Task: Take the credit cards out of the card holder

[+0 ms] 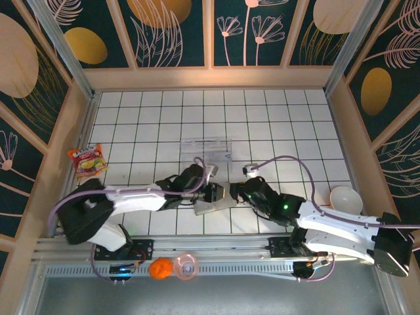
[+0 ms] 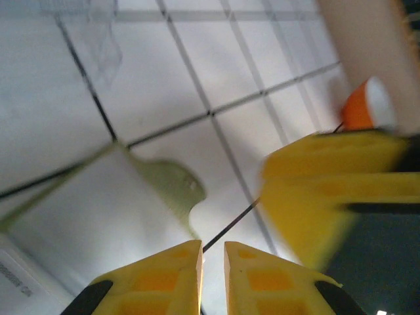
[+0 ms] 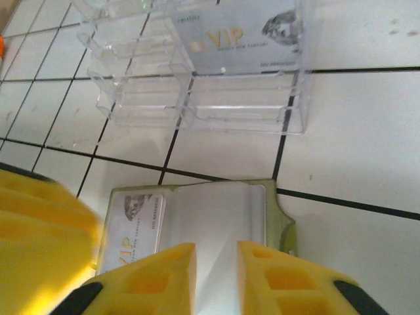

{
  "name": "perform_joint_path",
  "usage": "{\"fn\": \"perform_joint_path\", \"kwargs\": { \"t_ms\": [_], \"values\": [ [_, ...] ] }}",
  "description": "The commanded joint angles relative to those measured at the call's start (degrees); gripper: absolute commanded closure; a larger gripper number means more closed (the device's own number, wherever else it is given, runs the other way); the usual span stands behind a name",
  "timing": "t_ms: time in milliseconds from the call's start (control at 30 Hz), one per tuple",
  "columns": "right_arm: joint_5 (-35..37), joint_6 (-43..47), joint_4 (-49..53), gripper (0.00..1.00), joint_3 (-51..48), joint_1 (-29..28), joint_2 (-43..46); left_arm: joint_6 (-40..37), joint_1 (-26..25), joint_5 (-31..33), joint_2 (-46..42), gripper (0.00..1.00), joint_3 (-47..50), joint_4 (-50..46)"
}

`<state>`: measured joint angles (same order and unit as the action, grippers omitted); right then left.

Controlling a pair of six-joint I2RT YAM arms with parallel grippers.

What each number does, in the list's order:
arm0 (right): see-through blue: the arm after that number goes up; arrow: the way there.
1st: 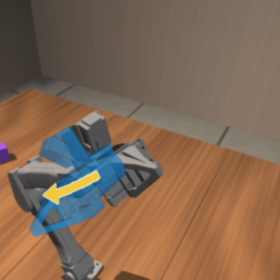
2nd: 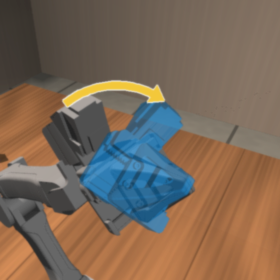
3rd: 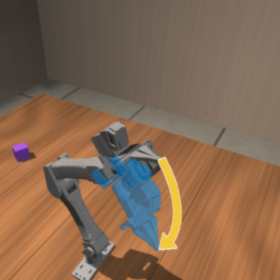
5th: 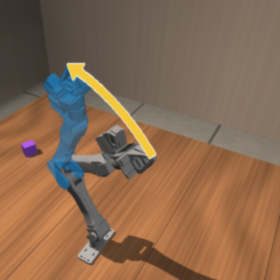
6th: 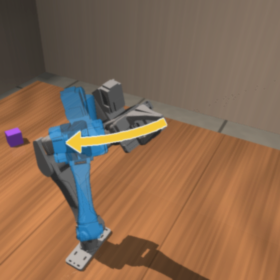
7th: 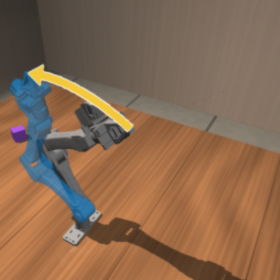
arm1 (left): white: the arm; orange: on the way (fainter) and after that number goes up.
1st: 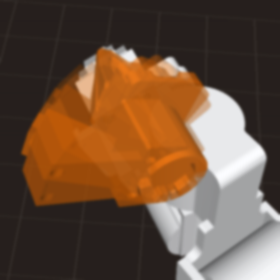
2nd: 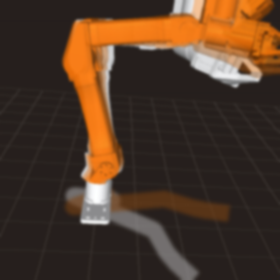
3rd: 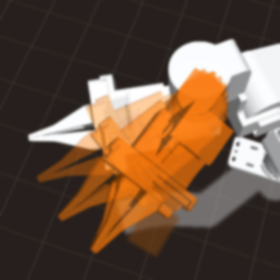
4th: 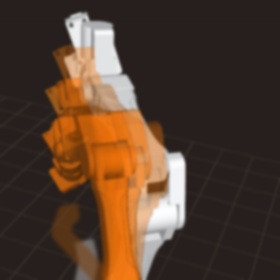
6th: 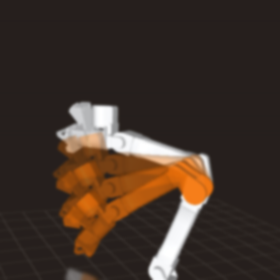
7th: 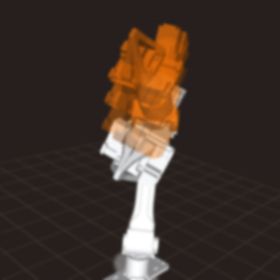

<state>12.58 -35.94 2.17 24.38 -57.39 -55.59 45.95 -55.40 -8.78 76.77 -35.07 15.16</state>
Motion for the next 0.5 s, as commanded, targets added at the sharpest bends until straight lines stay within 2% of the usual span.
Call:
{"fn": "perform_joint_path", "kwargs": {
  "t_ms": [0,67,200,367,467],
  "values": [
    [-8.67,3.82,-5.41,0.79,2.03,0.61,-5.77,1.34,2.12,6.22,-3.68,0.75,4.75,-6.15],
    [-10.91,4.94,-6.66,0.79,3.46,0.61,-9.81,2.20,2.76,6.72,-5.82,0.68,7.81,-6.77],
    [-13.62,4.97,-7.88,0.79,4.69,0.69,-16.42,2.27,2.98,6.64,-6.89,0.64,11.35,-6.51],
    [-12.52,1.49,-7.99,0.82,2.89,0.69,-21.84,-0.45,3.45,6.09,-3.44,0.55,11.43,-5.93],
    [-10.84,-2.35,-6.84,0.84,0.75,0.18,-22.71,-1.10,4.58,6.17,-1.21,0.54,11.59,-5.05]
  ]
}}
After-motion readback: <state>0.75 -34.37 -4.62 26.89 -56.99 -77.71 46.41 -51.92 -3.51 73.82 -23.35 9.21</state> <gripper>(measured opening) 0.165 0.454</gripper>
